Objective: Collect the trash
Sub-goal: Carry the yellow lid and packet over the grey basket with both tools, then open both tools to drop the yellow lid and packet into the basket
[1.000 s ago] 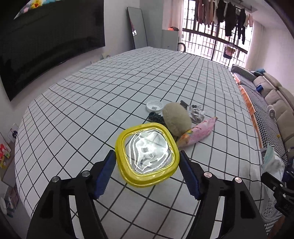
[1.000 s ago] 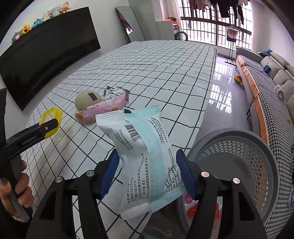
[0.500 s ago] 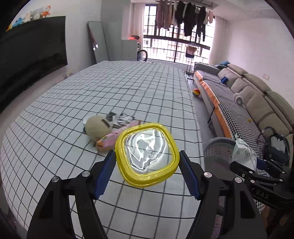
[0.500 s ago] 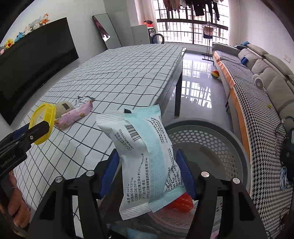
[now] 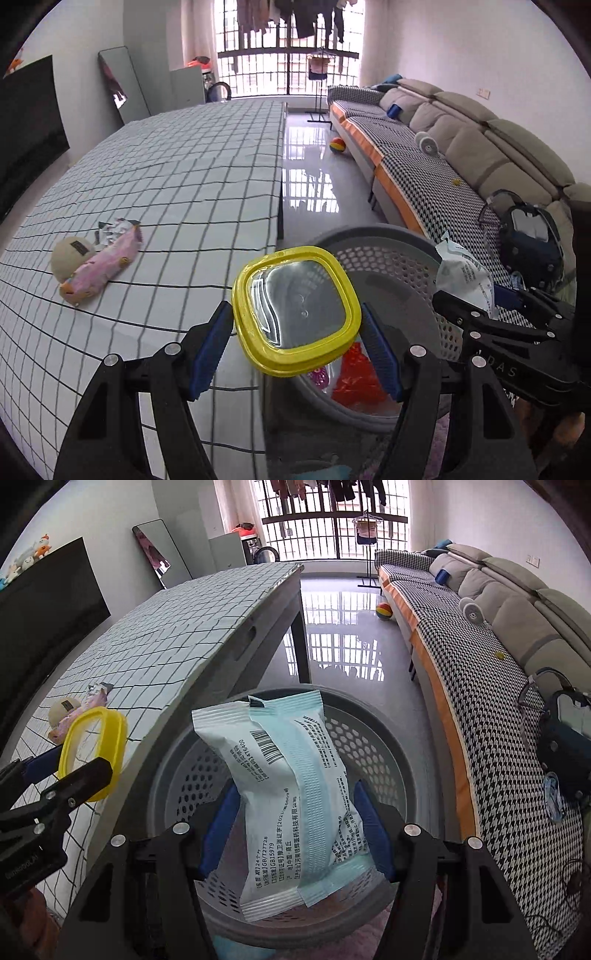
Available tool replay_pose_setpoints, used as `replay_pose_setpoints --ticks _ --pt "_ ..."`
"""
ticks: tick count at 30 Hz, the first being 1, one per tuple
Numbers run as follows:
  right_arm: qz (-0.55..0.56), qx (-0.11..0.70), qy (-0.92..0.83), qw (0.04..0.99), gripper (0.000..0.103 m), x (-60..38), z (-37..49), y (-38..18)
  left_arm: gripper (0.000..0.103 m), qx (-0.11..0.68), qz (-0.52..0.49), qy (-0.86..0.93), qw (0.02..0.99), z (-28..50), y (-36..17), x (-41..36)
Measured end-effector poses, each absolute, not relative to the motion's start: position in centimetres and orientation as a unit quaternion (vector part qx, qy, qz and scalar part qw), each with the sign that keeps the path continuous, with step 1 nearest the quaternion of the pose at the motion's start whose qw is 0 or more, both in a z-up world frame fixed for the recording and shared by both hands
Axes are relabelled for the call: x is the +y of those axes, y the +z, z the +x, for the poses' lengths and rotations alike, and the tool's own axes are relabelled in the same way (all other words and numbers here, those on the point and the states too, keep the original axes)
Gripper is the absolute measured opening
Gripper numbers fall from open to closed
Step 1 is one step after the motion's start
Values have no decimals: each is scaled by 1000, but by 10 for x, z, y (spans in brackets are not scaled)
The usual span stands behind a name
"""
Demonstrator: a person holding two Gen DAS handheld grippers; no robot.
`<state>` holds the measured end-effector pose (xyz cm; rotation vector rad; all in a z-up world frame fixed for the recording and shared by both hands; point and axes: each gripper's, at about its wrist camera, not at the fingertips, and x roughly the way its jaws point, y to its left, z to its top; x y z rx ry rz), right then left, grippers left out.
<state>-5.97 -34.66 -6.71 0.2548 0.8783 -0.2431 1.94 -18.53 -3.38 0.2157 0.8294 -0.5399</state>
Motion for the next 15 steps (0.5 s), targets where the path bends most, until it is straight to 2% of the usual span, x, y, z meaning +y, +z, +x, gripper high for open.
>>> replay_pose_setpoints --ticks 11,13,15 --pt "141 427 -120 885 62 -365 -67 -80 70 409 119 -275 862 18 -51 -213" --pt "142 427 -122 885 63 -368 -67 -79 77 407 118 -275 863 17 -50 -213" --pt "142 426 -126 885 68 -368 -67 -78 81 407 114 -273 864 17 -50 -211"
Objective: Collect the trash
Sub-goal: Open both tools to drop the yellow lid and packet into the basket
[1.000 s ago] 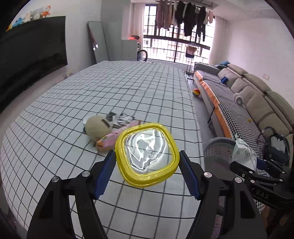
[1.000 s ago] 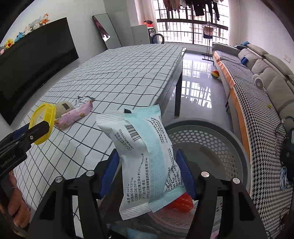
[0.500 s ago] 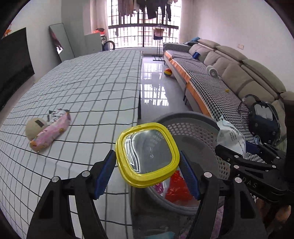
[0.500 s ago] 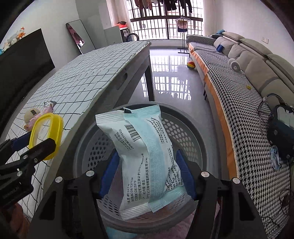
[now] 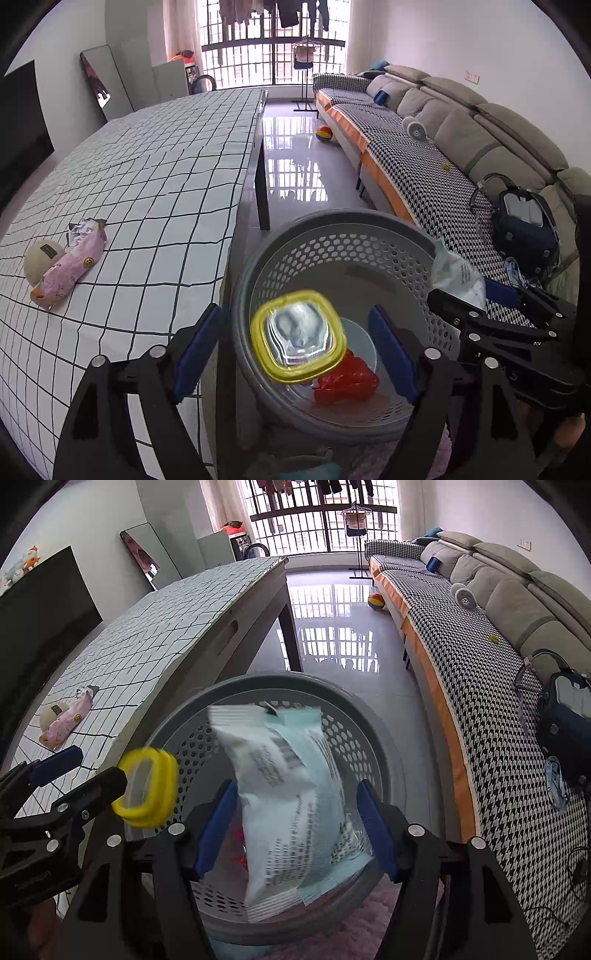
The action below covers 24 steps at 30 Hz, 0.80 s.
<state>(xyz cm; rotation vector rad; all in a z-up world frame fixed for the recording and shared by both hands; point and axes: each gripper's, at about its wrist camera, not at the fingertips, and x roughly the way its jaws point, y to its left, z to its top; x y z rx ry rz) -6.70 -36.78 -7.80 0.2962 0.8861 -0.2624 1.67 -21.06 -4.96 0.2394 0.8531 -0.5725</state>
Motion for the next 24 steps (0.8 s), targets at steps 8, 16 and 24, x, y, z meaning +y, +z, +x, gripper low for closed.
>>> replay_pose_setpoints --ticks 8,16,24 --pt "141 425 -123 886 70 -363 -68 -75 81 410 105 -267 866 16 -48 -206" --pt "143 422 -123 887 70 -360 -70 -72 86 406 92 -262 870 15 -43 -196" --pt "143 413 -127 890 70 -357 -77 -66 89 400 90 -256 875 11 -39 -190"
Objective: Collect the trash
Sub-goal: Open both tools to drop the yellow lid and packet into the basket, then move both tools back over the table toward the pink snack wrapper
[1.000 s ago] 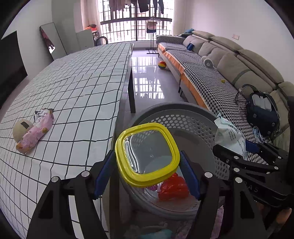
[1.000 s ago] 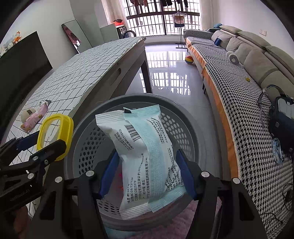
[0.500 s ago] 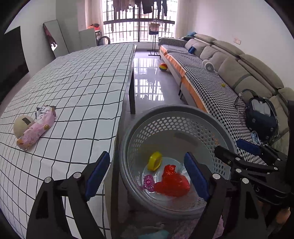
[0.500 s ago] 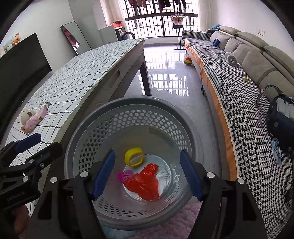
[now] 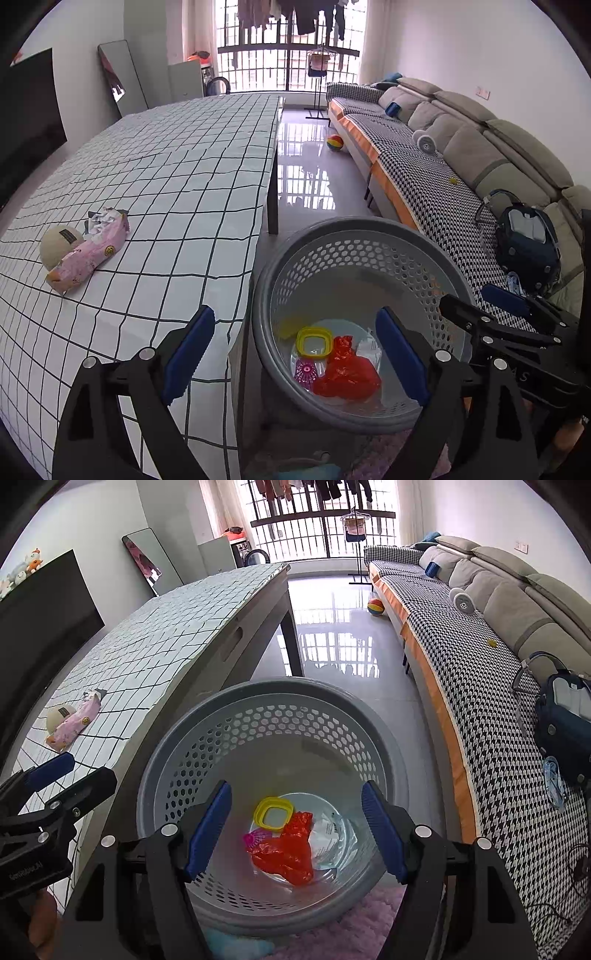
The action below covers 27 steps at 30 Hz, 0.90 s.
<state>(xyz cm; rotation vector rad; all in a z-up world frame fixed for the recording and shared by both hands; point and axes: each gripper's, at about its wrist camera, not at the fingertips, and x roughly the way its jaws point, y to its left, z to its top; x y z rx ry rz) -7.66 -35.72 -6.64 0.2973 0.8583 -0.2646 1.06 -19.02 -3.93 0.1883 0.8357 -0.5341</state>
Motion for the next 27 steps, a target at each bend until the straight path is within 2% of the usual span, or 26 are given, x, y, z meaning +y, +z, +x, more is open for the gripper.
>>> replay_pose_setpoints --ticks 6,27 --pt "141 403 -131 895 70 -351 -85 -57 96 393 76 -251 882 7 -34 -177" --pt "131 388 -105 906 71 -315 -88 -46 96 374 41 -200 905 7 -18 -116"
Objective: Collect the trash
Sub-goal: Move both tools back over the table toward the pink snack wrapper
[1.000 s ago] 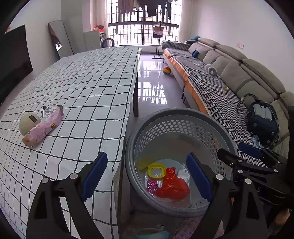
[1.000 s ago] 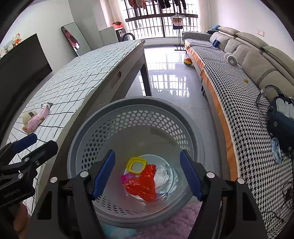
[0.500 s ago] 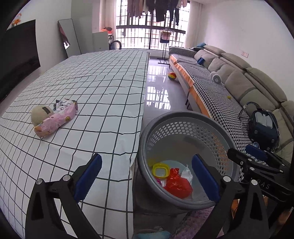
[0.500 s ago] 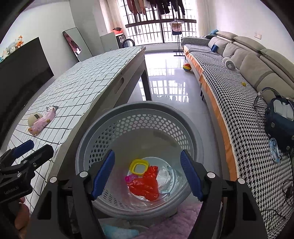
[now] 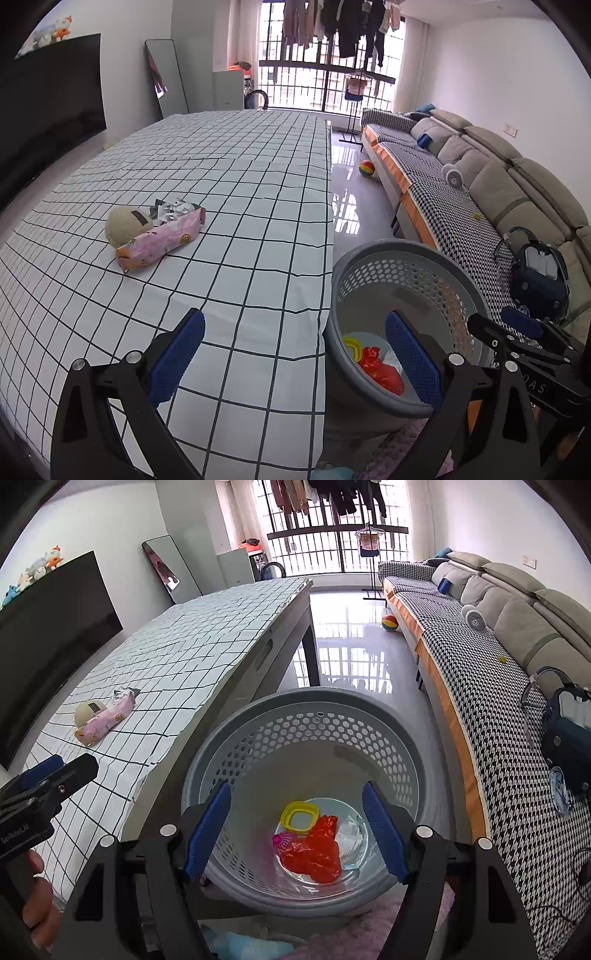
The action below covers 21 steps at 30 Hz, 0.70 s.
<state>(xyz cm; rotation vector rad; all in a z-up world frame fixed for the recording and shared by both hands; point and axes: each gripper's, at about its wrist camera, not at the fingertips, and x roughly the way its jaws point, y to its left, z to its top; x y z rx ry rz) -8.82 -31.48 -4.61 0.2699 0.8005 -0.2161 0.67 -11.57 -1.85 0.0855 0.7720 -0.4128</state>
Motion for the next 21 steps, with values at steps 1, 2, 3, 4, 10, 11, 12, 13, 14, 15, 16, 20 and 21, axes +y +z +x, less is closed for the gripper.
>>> replay_pose_setpoints --ticks 1,2,3,4,10,11,12,13,14,15,16,20,21 --pt "130 387 -104 907 71 -314 -88 -45 96 372 40 -199 906 7 -17 -114" --pt "129 385 -105 908 71 -312 -88 -44 96 371 38 -199 906 7 -16 -111" --pt "128 384 -105 908 71 -311 -88 -43 96 370 37 -198 907 7 -15 -109" --pt "127 383 -105 909 71 -309 -88 -42 96 370 36 -198 907 7 -15 -107" --pt "145 366 -94 915 71 -300 -90 -37 96 360 46 -189 912 6 -8 -92" --pt "148 366 -90 914 71 -299 -89 -37 96 358 48 -187 914 5 -6 -89" --pt "149 367 -86 914 71 -297 -88 -37 96 356 50 -184 915 4 -4 -85" --pt "150 369 -83 914 71 -295 -86 -38 96 353 52 -180 917 4 -2 -82" --pt "150 370 -78 913 71 -292 -84 -38 96 350 52 -176 918 3 -1 -78" --pt "151 372 -73 913 71 -289 -81 -39 96 348 51 -172 920 3 0 -73" --pt "151 373 -68 913 71 -286 -79 -39 96 347 49 -168 921 4 1 -68" --pt "143 378 -50 913 71 -272 -68 -39 96 349 38 -151 924 9 0 -46" --pt "140 379 -46 913 71 -267 -64 -38 96 351 36 -147 924 10 0 -41"
